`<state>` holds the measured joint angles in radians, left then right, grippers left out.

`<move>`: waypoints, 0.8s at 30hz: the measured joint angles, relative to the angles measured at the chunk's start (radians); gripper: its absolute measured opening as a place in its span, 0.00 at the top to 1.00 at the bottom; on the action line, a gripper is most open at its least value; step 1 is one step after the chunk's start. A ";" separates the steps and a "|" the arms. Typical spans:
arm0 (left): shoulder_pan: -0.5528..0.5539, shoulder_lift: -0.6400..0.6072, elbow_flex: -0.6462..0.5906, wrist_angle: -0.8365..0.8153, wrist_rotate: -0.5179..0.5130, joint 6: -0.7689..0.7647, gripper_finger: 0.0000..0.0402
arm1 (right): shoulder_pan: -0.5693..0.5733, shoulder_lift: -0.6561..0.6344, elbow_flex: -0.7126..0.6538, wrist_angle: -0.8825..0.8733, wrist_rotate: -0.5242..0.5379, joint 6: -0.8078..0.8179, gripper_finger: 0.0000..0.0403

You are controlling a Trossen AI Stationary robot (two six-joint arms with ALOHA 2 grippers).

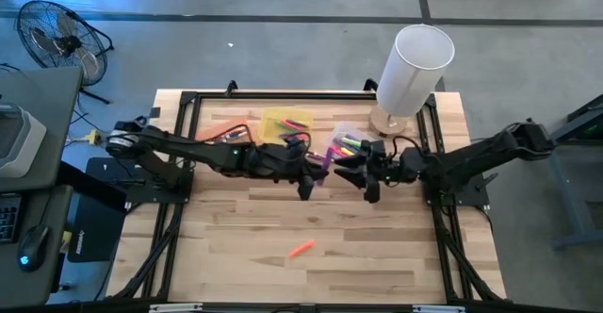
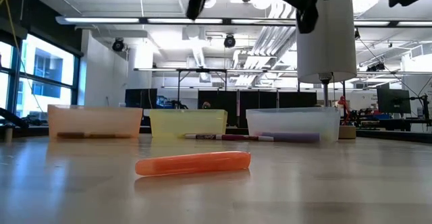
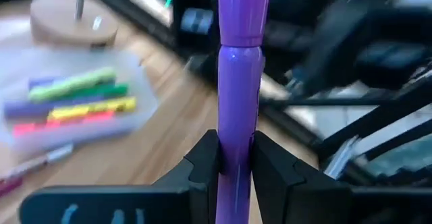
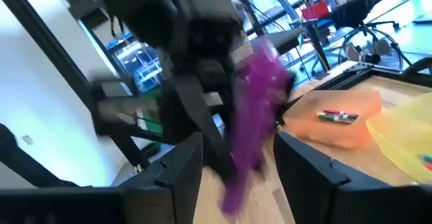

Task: Pick & Place Markers
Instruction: Put the violet highlighter pen into the white bin

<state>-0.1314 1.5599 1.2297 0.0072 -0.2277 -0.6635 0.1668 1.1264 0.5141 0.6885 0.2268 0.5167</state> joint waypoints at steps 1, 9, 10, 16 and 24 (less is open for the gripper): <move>0.000 0.012 -0.005 0.005 0.002 0.001 0.85 | -0.002 0.008 0.007 -0.002 -0.002 -0.002 0.57; 0.000 0.106 0.087 0.019 0.051 0.004 0.85 | -0.003 0.043 0.028 -0.027 -0.002 -0.051 0.58; 0.000 0.115 0.096 0.010 0.055 0.005 0.85 | -0.003 0.042 0.028 -0.025 -0.002 -0.052 0.59; 0.000 0.150 0.148 0.004 0.080 0.032 0.85 | -0.003 0.042 0.028 -0.044 0.001 -0.046 0.66; 0.000 0.150 0.151 -0.008 0.074 0.050 0.84 | -0.003 0.042 0.029 -0.044 -0.005 -0.050 0.87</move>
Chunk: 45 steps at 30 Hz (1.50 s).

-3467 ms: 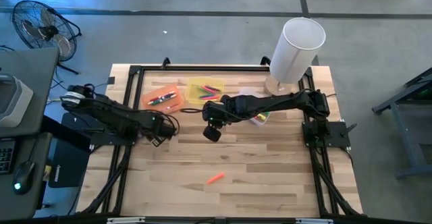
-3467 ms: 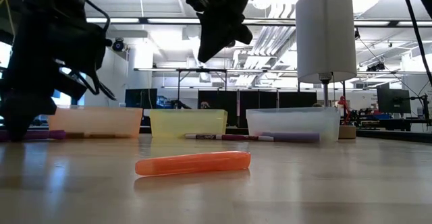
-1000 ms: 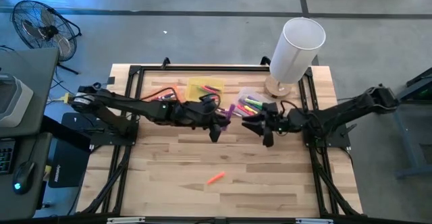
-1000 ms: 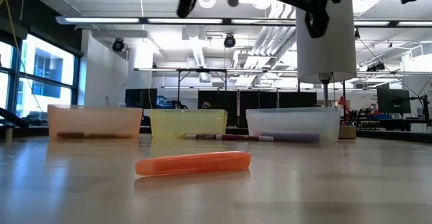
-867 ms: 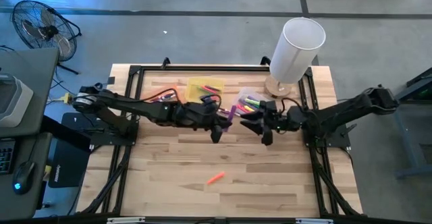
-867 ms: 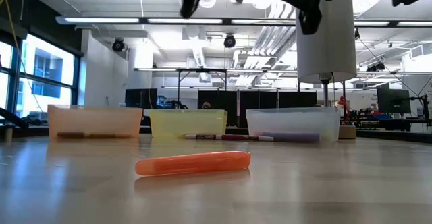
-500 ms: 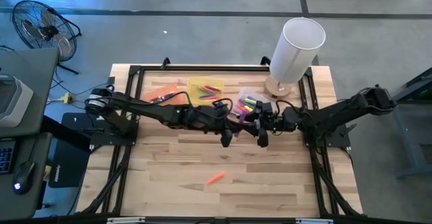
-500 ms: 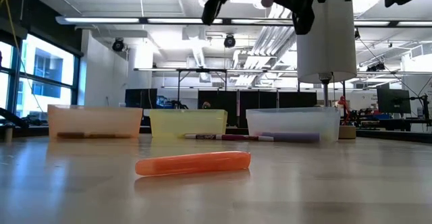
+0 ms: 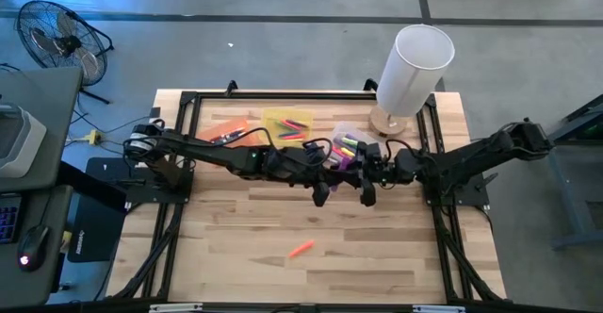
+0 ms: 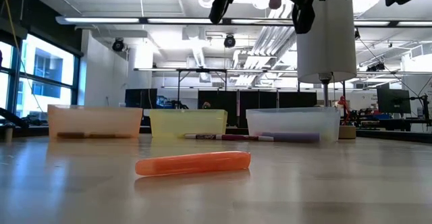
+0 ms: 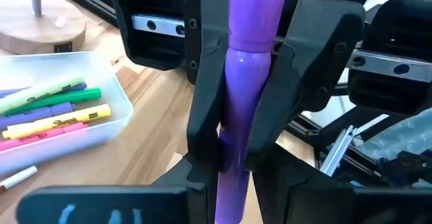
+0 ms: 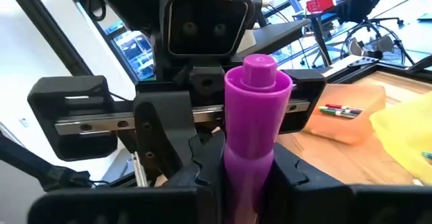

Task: Pick & Place Markers
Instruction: Put the violet highlighter pen into the white bin

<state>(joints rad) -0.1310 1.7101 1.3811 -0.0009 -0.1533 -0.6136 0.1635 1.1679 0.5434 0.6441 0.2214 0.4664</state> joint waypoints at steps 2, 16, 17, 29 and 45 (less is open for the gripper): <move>0.000 -0.001 0.000 -0.002 0.002 -0.002 0.84 | 0.000 0.000 0.000 -0.002 -0.002 -0.005 0.87; 0.038 -0.014 0.000 -0.171 0.065 0.011 0.44 | -0.018 -0.019 -0.002 -0.042 0.025 -0.068 0.87; 0.045 -0.024 0.000 -0.200 0.074 0.000 0.43 | -0.025 -0.026 -0.002 -0.047 0.023 -0.069 0.87; 0.025 -0.131 -0.018 -0.643 -0.080 -0.037 0.45 | -0.156 0.031 0.360 -0.902 0.195 -0.186 0.87; -0.103 -0.596 -0.623 -0.456 -0.123 -0.337 0.48 | -0.454 0.499 0.599 -1.454 -0.072 -0.125 0.76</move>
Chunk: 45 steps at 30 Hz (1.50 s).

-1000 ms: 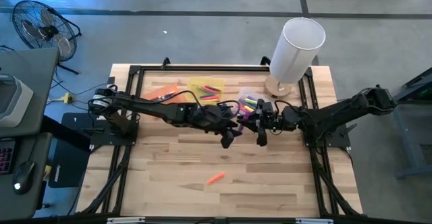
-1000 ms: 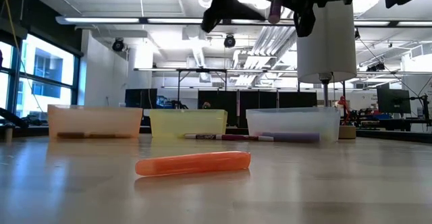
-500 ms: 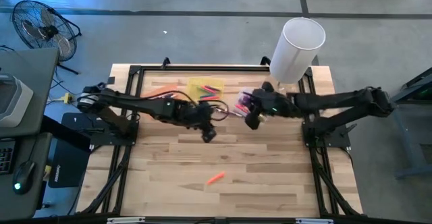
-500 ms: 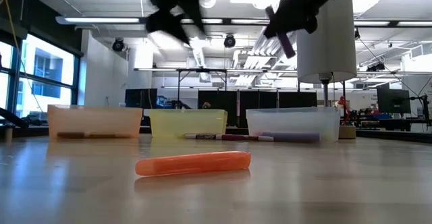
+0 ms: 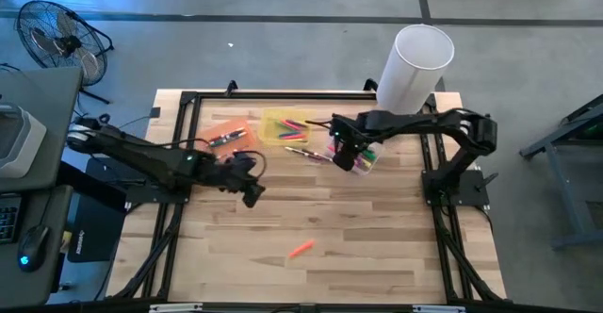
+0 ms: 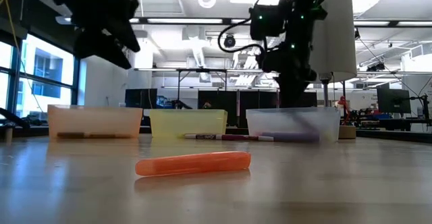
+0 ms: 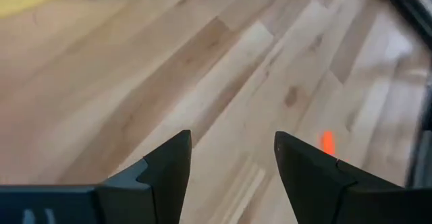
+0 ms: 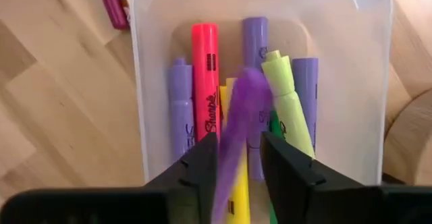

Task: Pick & Place Markers
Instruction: Put the violet highlighter pen into the white bin, then adjust the marker pens on the table

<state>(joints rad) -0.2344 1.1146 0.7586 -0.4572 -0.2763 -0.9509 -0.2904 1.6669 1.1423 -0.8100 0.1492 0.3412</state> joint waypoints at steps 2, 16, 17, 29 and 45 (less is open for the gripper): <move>-0.030 -0.063 -0.060 0.040 -0.001 -0.008 0.48 | -0.004 0.003 0.000 0.005 0.000 0.020 0.73; -0.087 -0.428 -0.121 -0.117 -0.012 0.226 0.48 | 0.104 -0.218 0.002 0.181 0.024 0.169 0.80; -0.087 -0.446 -0.121 -0.125 -0.015 0.248 0.48 | 0.129 -0.229 0.003 0.208 0.055 0.179 0.84; -0.086 -0.623 -0.121 -0.263 -0.052 0.409 0.48 | 0.403 -0.005 0.095 0.363 0.313 0.228 0.99; -0.087 -0.666 -0.121 -0.331 -0.053 0.398 0.48 | 0.240 0.650 0.903 -0.433 0.217 0.156 1.00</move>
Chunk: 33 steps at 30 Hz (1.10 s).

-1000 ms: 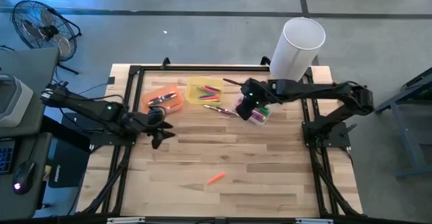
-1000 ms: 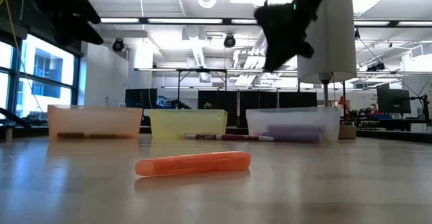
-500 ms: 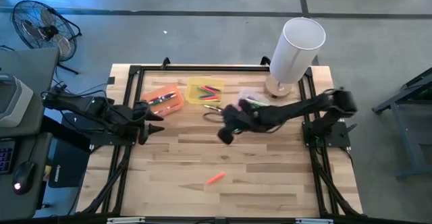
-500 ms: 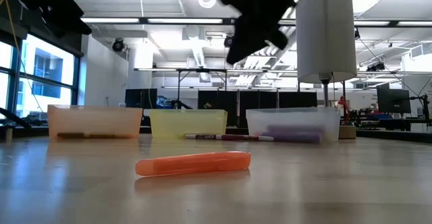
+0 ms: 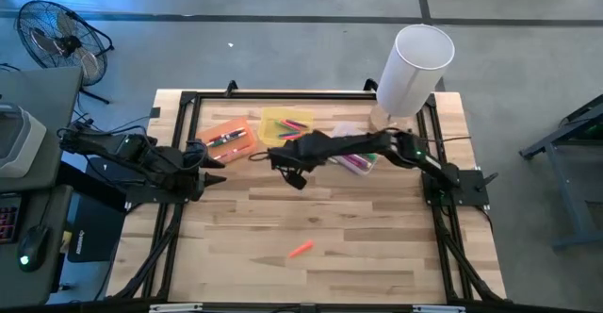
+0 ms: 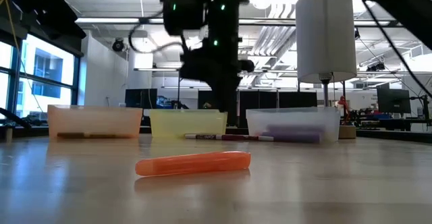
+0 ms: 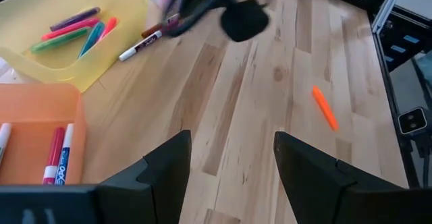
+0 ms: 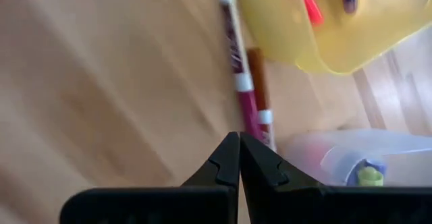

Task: Pick & Place Markers
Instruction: Adjust the marker pens on the table

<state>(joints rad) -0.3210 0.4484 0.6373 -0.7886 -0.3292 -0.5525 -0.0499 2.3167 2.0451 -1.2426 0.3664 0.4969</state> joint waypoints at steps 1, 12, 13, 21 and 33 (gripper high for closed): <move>0.000 0.000 0.000 0.000 0.001 -0.001 0.48 | -0.013 0.021 0.023 -0.031 -0.007 0.000 1.00; 0.000 0.000 0.000 0.000 0.014 -0.035 0.48 | -0.091 0.073 0.022 -0.055 0.003 -0.072 1.00; 0.000 0.000 0.000 0.000 0.013 -0.037 0.48 | -0.096 0.073 0.015 -0.049 0.006 -0.084 1.00; 0.000 0.000 0.000 0.000 0.002 -0.054 0.48 | -0.099 0.073 -0.070 -0.015 0.015 -0.113 1.00; 0.000 0.000 0.000 0.001 -0.023 -0.076 0.48 | -0.085 0.072 -0.109 0.059 -0.073 -0.211 1.00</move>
<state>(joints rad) -0.3210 0.4484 0.6376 -0.7879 -0.3521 -0.6288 -0.1352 2.3882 1.9359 -1.1836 0.2937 0.2860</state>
